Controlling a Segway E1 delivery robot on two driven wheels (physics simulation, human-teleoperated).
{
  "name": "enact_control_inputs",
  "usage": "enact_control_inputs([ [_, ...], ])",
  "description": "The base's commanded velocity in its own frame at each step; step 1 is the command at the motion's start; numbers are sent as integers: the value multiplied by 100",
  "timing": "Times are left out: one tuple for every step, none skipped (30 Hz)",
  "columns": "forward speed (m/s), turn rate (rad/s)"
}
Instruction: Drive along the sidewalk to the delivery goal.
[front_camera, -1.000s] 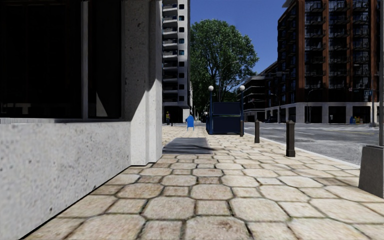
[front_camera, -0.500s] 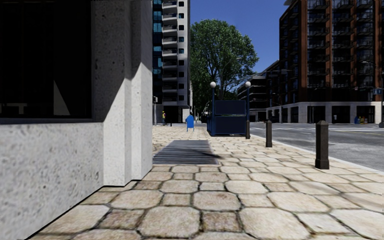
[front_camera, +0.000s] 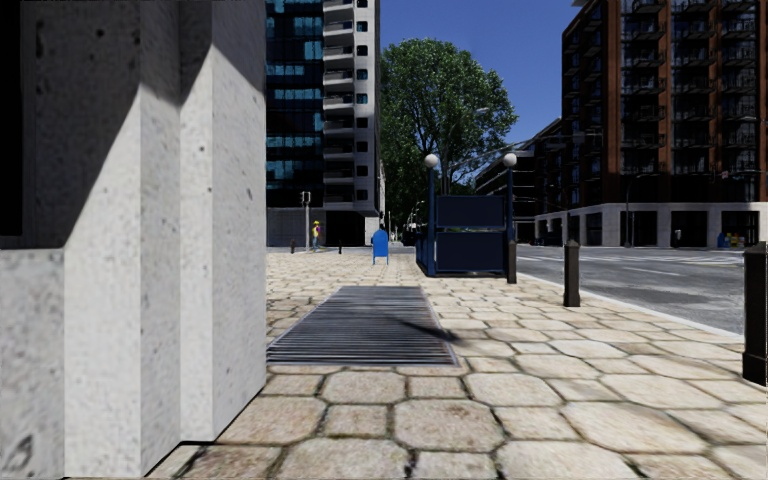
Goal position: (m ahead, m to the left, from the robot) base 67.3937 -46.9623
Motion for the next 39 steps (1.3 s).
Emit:
enact_control_inputs([
  [200, 0],
  [200, 0],
  [200, 0],
  [200, 0],
  [200, 0],
  [200, 0],
  [200, 0],
  [200, 0],
  [200, 0],
  [200, 0],
  [200, 0],
  [200, 0],
  [200, 2],
  [200, 6],
  [200, 9],
  [200, 11],
  [200, 13],
  [200, 13],
  [200, 15],
  [200, 17],
  [200, 18],
  [200, 20],
  [200, 20],
  [200, 27],
  [200, 33],
  [200, 35],
  [200, 35],
  [200, 36],
  [200, 36],
  [200, 36],
  [200, 37],
  [200, 37],
  [200, 38],
  [200, 40],
  [200, 41],
  [200, 41],
  [200, 41],
  [200, 41],
  [200, 41],
])
